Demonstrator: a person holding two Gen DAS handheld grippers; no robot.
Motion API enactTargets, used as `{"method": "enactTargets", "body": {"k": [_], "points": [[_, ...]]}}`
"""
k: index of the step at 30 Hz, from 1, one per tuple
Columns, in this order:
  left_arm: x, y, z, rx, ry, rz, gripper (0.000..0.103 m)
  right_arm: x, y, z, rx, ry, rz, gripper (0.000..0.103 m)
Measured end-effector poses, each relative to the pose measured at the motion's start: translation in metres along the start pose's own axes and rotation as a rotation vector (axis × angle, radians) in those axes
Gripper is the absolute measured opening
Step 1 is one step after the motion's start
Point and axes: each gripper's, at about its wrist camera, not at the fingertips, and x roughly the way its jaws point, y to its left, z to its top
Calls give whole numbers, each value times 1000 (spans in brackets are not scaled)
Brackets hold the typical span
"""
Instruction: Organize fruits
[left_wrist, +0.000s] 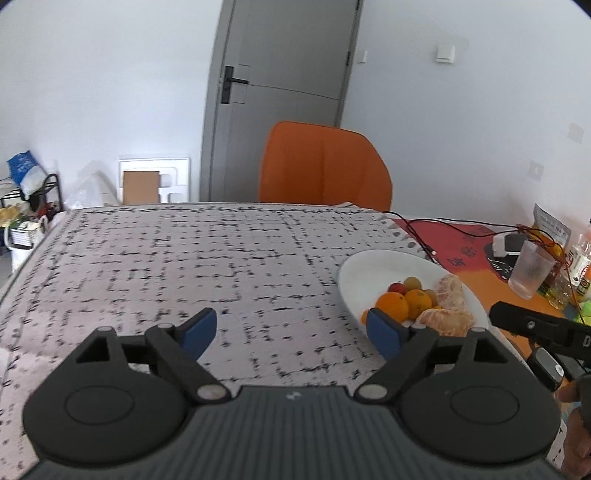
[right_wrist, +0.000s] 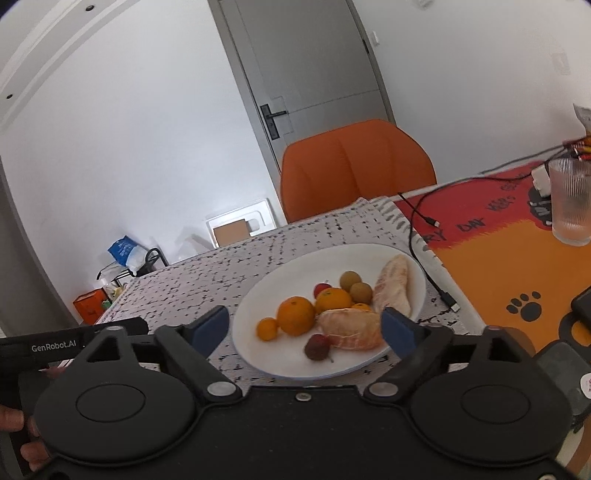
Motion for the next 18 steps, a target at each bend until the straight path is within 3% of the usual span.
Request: {"method": "enactTargets", "body": {"k": [2,6,9,18], "points": [[-10,7,0,-14,-8,11,88,-4,7,0,-14,-1,1,103],[-22,21,0,-30,11,51,89,-9,20,1,-35,11,-23,103],[-34,31,-2,-56,6,58,103,-15,28,2,-33,13,-32,103],[-70,52,-5,-89,-46,109,103,-31,52,0,-84,19,-39,103]]}}
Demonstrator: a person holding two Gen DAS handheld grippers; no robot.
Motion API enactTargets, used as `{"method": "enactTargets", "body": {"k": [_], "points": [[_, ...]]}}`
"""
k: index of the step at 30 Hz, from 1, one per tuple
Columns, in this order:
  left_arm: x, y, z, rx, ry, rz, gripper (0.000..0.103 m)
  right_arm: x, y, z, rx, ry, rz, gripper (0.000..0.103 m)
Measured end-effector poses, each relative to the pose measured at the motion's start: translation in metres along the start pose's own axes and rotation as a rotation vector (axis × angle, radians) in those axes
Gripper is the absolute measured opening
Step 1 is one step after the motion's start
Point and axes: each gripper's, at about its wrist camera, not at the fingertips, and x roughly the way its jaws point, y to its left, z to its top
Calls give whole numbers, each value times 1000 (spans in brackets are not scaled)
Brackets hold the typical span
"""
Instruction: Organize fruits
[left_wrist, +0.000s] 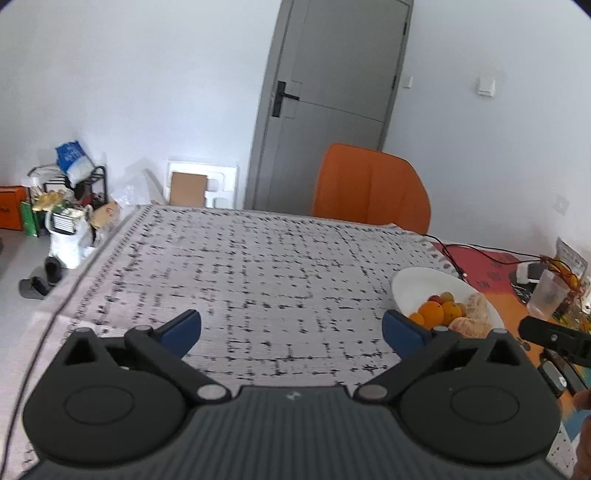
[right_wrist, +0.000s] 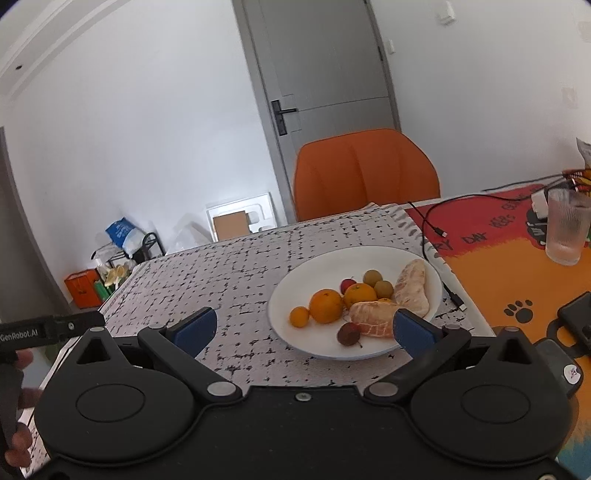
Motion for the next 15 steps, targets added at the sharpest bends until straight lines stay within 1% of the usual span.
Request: {"method": "enactTargets", "body": {"k": [4,9,15], "points": [[-19,10,2,-19,-22,7,103,-12,14,3,-46,-7,-8,103],[-46,20,0,-24,-57,4,103,-23,24,4,-52,-5,1,103],[-66,26,-6,-15,-51,16,103,-33,40,-2,-91,9,-11,103]]}}
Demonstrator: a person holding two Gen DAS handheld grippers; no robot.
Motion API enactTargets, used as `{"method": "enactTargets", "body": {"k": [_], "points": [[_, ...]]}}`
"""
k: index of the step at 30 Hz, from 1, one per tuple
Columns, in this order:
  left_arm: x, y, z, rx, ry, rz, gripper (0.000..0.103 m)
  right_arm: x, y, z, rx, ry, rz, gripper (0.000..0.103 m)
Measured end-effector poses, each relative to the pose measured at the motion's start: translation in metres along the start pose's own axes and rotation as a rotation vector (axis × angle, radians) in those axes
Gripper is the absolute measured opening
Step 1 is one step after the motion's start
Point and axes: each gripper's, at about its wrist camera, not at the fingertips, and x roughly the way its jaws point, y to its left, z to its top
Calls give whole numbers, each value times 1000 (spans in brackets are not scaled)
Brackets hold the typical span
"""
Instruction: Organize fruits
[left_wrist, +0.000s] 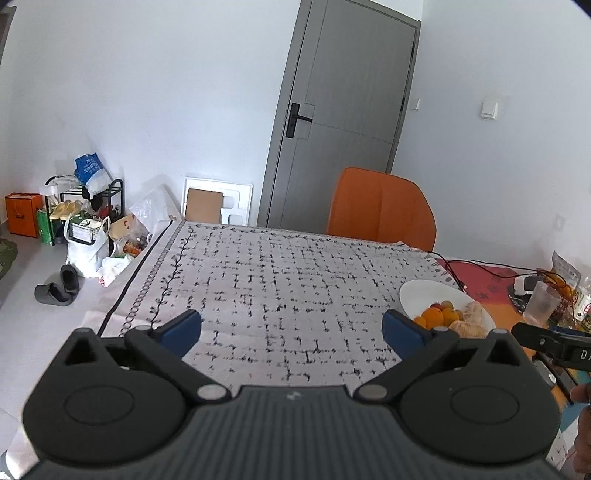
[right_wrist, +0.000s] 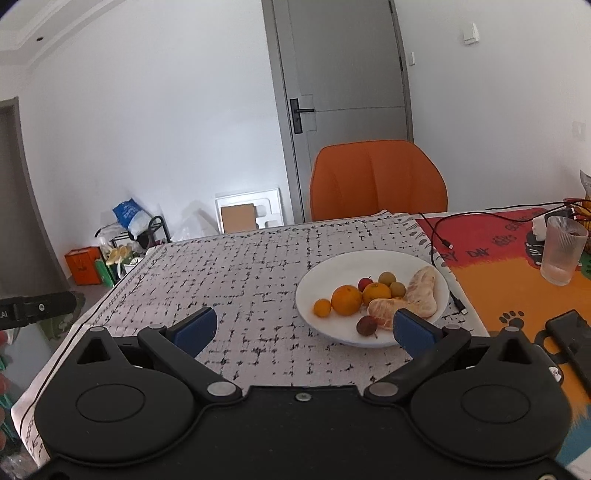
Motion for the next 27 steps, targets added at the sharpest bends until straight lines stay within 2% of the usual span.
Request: {"method": "enactTargets", "body": {"k": [5,10,27], "points": [[-10,2,-8,22,15,36,103,-10,9,-7,-9,13,21,103],[-20,3,-18,30,15,37,103,-19,14,-15,-8,21,37,103],[-20,-1,-31,83,51,85,103,-19,7,-33,37,31,44,103]]}}
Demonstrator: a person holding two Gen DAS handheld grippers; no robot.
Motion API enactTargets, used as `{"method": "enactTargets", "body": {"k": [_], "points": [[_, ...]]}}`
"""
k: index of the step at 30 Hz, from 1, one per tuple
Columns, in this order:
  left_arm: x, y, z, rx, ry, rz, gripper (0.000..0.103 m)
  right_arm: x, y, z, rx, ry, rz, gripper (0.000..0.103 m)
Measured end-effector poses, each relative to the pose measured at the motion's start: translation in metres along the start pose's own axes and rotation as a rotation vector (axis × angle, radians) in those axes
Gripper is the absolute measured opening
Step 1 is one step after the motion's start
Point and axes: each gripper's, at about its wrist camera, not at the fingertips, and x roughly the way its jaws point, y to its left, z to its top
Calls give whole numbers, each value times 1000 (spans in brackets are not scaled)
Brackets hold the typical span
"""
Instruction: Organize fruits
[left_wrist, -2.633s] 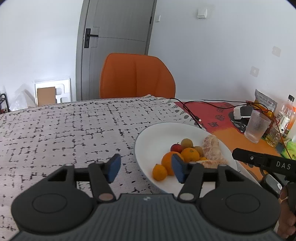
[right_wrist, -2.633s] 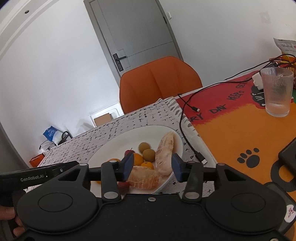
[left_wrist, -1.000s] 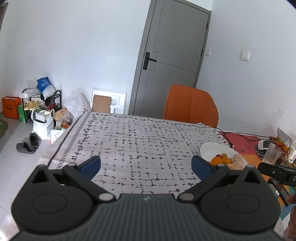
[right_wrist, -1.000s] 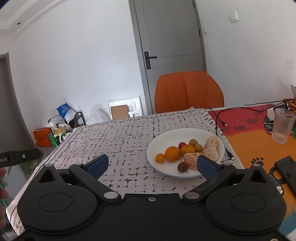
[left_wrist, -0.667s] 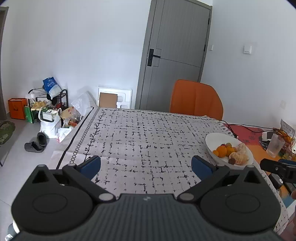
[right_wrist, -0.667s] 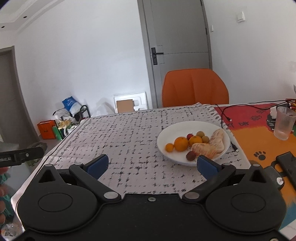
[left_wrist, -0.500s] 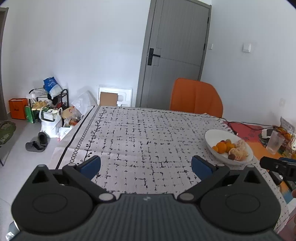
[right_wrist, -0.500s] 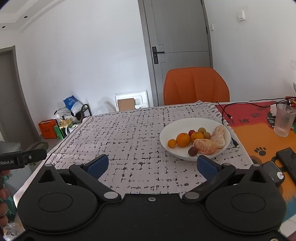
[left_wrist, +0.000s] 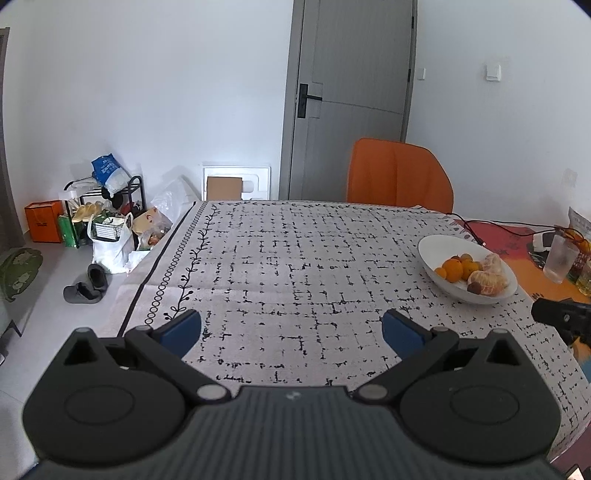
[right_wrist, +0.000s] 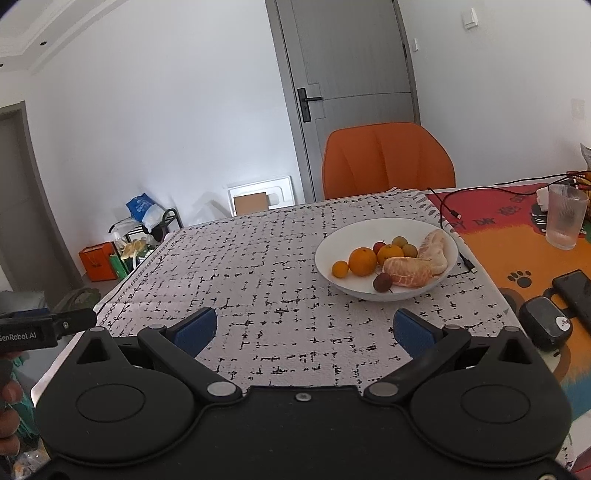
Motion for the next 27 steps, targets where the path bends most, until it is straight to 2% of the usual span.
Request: {"method": "enactTargets", "body": {"k": [27], "points": [[0,0,-2,16,0,-2,103,0,8,-3,-30,5,2,103]]}}
